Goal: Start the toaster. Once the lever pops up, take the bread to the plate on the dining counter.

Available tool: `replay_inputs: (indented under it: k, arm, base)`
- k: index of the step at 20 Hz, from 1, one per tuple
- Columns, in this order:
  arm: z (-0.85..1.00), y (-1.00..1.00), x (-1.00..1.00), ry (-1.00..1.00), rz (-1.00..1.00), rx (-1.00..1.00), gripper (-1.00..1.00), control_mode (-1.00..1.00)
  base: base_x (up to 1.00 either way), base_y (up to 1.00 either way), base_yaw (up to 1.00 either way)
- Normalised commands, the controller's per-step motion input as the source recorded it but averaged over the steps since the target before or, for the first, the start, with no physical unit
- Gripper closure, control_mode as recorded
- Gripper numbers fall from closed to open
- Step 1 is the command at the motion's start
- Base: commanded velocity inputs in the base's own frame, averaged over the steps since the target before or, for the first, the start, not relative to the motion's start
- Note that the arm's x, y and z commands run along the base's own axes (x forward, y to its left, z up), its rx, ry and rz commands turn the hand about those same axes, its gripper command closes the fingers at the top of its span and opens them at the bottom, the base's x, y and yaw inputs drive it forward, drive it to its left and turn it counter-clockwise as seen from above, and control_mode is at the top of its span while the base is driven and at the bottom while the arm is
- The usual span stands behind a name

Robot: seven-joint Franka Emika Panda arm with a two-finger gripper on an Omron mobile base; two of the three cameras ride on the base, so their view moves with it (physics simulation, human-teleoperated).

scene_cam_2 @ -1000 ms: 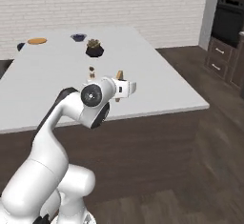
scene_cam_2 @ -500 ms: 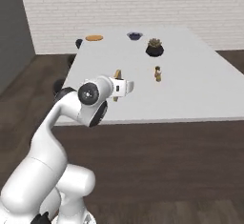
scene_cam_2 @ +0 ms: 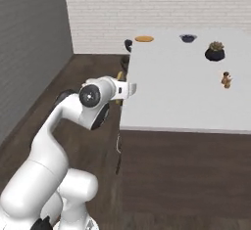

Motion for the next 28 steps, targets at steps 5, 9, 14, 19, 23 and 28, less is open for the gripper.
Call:
replay_inputs:
  k: [5,9,14,19,23,28]
  arm:
    - [0.0,0.0,0.0,0.0,0.0,0.0,1.0,1.0]
    - [0.0,0.0,0.0,0.0,0.0,0.0,1.0,1.0]
    - [0.0,0.0,0.0,0.0,0.0,0.0,1.0,1.0]
    - [0.0,0.0,0.0,0.0,0.0,0.0,1.0,1.0]
    - [0.0,0.0,0.0,0.0,0.0,0.0,1.0,1.0]
    - [0.0,0.0,0.0,0.0,0.0,0.0,1.0,1.0]
  base:
    - [0.42,1.0,-0.05]
    - [0.93,1.0,-0.41]
    - [1.0,1.0,-0.54]
    - [1.0,1.0,-0.54]
    - [0.99,1.0,-0.55]
    - [0.94,1.0,-0.49]
